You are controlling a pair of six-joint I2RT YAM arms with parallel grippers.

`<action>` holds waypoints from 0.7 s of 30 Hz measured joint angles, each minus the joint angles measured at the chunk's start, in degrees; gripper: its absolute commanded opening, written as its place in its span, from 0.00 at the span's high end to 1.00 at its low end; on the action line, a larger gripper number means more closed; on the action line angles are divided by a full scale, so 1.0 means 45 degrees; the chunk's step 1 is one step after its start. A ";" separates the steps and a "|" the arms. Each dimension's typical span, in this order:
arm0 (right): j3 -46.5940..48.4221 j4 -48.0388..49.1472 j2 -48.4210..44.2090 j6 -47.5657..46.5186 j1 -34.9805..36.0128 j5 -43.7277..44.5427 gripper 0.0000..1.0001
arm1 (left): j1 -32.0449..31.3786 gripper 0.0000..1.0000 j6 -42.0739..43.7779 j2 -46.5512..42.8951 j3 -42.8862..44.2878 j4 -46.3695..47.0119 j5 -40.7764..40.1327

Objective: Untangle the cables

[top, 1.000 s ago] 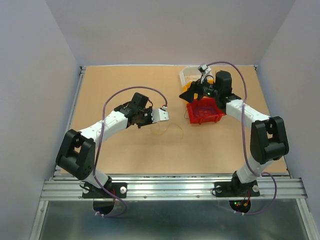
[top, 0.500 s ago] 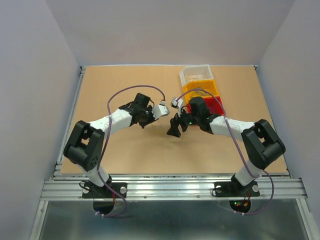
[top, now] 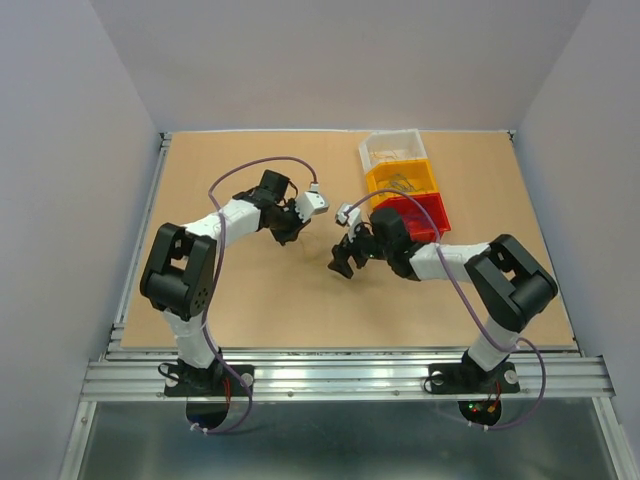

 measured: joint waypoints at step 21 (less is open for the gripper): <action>0.0039 0.1685 0.1409 -0.2832 0.2268 0.3011 0.13 | 0.0151 0.96 0.0272 0.1180 0.0627 -0.1438 0.1200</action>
